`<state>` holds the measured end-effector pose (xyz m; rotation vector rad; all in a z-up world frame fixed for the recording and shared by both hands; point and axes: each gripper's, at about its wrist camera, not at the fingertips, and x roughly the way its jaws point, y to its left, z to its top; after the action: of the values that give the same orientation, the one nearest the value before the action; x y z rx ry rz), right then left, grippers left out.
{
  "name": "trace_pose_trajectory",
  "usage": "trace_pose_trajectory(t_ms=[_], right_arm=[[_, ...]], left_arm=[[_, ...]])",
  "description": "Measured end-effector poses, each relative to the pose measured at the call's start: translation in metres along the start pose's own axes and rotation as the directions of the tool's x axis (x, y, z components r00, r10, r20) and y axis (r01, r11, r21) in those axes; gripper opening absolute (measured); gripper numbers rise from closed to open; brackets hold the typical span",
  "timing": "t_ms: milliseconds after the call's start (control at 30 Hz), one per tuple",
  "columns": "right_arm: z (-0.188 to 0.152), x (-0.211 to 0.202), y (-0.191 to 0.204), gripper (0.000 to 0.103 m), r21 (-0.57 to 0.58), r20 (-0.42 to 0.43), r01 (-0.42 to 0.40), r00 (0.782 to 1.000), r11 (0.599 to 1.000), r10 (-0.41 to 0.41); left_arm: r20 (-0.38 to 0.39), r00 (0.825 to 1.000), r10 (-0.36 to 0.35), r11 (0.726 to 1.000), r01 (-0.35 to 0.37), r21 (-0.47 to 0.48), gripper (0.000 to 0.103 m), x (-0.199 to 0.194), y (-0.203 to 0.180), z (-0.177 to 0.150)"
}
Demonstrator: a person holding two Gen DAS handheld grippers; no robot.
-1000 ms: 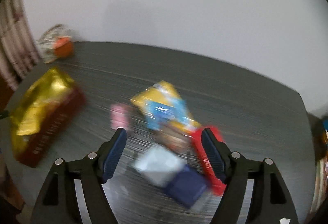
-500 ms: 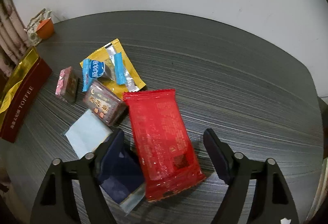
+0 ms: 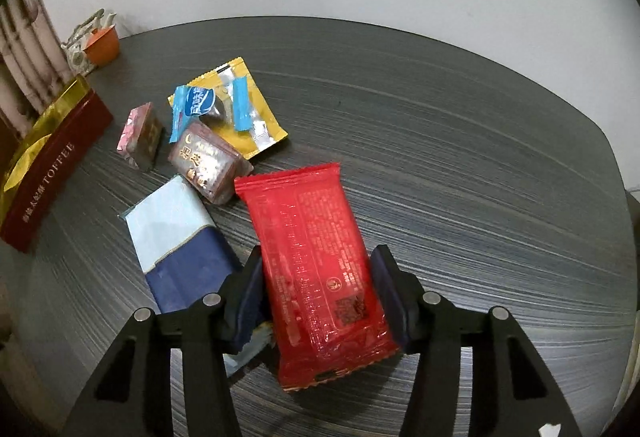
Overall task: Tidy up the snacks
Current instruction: 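Move the right tool to the red wrapper bag and grasp it, then move the left tool to the blue-and-white box and grasp it while the right tool holds the red bag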
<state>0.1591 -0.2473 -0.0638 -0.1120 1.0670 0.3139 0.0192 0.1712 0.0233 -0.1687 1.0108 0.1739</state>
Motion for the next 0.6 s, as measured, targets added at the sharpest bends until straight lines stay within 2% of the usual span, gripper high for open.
trace_pose_trajectory(t_ms=[100, 167, 300, 333, 433, 600], right_arm=[[0.001, 0.000, -0.003, 0.055, 0.005, 0.002, -0.023, 1.000, 1.000, 0.023], [-0.002, -0.002, -0.006, 0.062, -0.001, -0.003, -0.033, 0.999, 0.999, 0.033], [-0.009, -0.004, -0.004, 0.066, -0.022, 0.002, -0.010, 1.000, 1.000, 0.010], [-0.010, -0.004, 0.000, 0.064, -0.022, 0.001, -0.006, 1.000, 1.000, 0.006], [-0.015, -0.007, 0.009, 0.051, -0.025, -0.002, 0.031, 1.000, 0.999, -0.031], [-0.024, -0.012, 0.026, 0.047, 0.013, 0.009, 0.092, 0.996, 0.996, -0.092]], left_arm=[[0.009, 1.000, -0.015, 0.999, 0.015, 0.030, 0.070, -0.004, -0.013, 0.001], [0.007, 1.000, -0.026, 0.999, 0.026, 0.042, 0.070, -0.005, -0.020, -0.001], [-0.010, 0.999, -0.049, 0.997, 0.050, 0.060, 0.070, -0.004, -0.033, -0.004], [-0.011, 0.999, -0.054, 0.996, 0.054, 0.066, 0.070, -0.004, -0.036, -0.004], [-0.019, 0.998, -0.062, 0.995, 0.063, 0.082, 0.070, -0.002, -0.047, -0.006], [-0.054, 0.994, -0.091, 0.990, 0.096, 0.104, 0.070, 0.005, -0.068, -0.009]])
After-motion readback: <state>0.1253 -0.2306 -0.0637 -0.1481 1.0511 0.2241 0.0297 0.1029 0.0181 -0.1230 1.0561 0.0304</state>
